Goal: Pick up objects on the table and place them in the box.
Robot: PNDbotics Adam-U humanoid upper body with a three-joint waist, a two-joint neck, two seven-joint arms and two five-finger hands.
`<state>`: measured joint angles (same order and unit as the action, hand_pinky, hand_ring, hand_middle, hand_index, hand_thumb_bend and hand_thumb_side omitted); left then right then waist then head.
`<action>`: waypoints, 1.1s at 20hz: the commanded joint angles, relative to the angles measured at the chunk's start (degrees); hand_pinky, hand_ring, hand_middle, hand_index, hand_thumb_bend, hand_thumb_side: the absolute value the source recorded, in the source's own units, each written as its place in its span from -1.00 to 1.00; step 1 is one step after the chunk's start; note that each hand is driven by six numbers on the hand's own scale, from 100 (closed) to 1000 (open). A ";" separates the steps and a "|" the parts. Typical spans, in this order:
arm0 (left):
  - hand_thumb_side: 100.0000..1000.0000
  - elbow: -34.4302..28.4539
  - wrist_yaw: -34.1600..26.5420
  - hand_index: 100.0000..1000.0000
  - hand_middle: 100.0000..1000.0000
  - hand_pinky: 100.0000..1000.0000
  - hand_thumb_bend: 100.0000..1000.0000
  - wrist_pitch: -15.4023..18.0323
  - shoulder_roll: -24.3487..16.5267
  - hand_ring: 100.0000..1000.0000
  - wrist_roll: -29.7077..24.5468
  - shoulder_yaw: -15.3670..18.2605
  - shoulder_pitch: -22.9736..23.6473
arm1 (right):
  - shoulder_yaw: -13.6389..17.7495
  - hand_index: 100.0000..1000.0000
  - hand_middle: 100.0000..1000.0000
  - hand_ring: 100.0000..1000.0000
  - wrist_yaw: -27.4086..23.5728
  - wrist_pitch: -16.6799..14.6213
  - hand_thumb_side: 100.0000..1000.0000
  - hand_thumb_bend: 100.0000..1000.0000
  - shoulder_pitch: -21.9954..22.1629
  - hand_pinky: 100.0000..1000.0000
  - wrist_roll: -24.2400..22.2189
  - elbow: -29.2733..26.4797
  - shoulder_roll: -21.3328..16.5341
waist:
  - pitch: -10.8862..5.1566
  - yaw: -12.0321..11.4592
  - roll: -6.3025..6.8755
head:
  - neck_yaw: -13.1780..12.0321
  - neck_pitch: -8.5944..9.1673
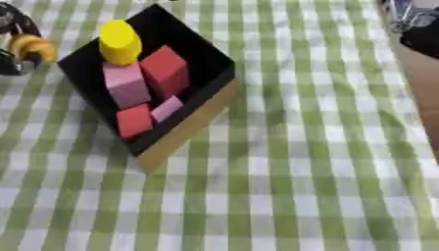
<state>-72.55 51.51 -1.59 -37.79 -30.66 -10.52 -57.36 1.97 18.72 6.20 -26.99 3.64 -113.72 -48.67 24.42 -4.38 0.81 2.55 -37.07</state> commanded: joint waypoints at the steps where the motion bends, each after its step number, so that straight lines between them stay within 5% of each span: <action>1: -1.00 -4.09 -0.13 0.34 0.15 0.53 -0.94 0.33 -2.57 0.29 0.06 0.14 -1.20 | 0.85 0.65 0.07 0.28 -0.24 -0.07 0.00 -1.00 -0.46 0.53 0.09 -0.87 -1.30 | -2.05 -0.16 0.12 | 0.48 -0.67; 13: -1.00 -18.11 -6.23 0.34 0.15 0.52 -0.90 2.39 -3.28 0.29 -3.08 -5.14 -0.43 | 0.89 0.65 0.07 0.28 -0.31 -0.20 -0.01 -1.00 -0.64 0.53 0.00 -0.87 -1.19 | -2.36 0.17 0.26 | 1.02 -1.61; 22: -1.00 -25.82 -15.31 0.35 0.14 0.50 -0.89 0.02 -4.40 0.29 -4.53 -6.99 1.97 | 0.79 0.65 0.07 0.28 -0.41 -0.26 -0.02 -1.00 -0.98 0.53 -0.02 -0.87 -0.98 | -2.43 -0.20 -0.21 | 2.25 -2.87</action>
<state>-96.85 37.32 -1.07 -40.25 -35.13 -17.82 -54.73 2.09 18.49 6.07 -27.26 3.54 -113.72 -48.62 23.64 -4.59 0.66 4.58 -39.39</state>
